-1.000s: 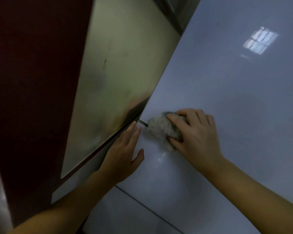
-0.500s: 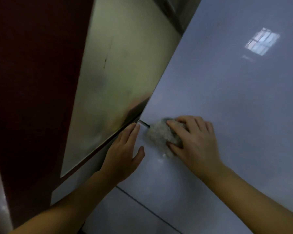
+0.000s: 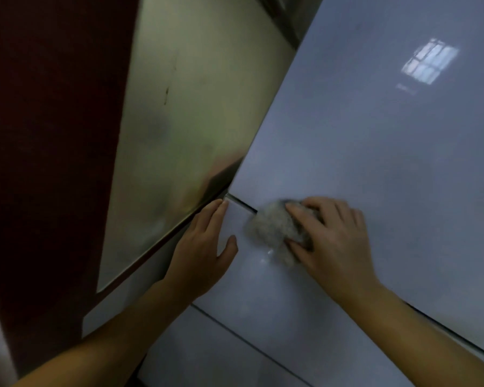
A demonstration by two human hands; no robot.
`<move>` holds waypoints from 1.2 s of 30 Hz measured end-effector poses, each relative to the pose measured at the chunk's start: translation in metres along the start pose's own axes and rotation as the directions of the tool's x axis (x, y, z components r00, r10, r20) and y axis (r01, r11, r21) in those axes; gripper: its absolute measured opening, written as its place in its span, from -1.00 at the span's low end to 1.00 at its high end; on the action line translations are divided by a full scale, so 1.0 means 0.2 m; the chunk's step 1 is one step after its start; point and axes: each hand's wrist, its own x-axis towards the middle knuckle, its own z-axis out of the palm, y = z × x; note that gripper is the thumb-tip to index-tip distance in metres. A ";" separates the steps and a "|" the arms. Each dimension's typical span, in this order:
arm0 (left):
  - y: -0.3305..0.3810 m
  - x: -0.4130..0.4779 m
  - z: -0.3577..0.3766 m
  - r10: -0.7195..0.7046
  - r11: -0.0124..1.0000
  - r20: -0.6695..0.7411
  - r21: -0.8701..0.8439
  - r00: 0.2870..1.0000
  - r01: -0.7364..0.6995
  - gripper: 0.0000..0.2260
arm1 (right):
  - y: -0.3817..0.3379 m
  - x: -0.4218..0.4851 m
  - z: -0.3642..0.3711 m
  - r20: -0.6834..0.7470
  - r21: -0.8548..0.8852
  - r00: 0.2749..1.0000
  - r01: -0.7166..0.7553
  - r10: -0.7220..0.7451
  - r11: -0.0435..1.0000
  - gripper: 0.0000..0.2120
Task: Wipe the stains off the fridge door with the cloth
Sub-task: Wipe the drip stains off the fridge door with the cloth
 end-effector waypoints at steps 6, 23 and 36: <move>0.00 -0.01 0.02 -0.019 1.000 -0.008 0.006 1.000 0.019 -0.39 | -0.21 0.28 0.07 -0.035 0.027 0.995 -0.089 0.090 0.996 -0.54; 0.33 0.34 -0.15 0.151 0.985 -0.154 0.107 0.976 -0.135 -0.41 | 0.22 0.12 -0.31 -0.107 0.095 0.954 -0.271 0.281 0.958 -0.45; 0.29 0.40 -0.17 0.128 0.992 -0.130 0.040 0.983 -0.123 -0.38 | 0.08 0.10 -0.17 -0.105 0.126 0.956 -0.259 0.272 0.958 -0.44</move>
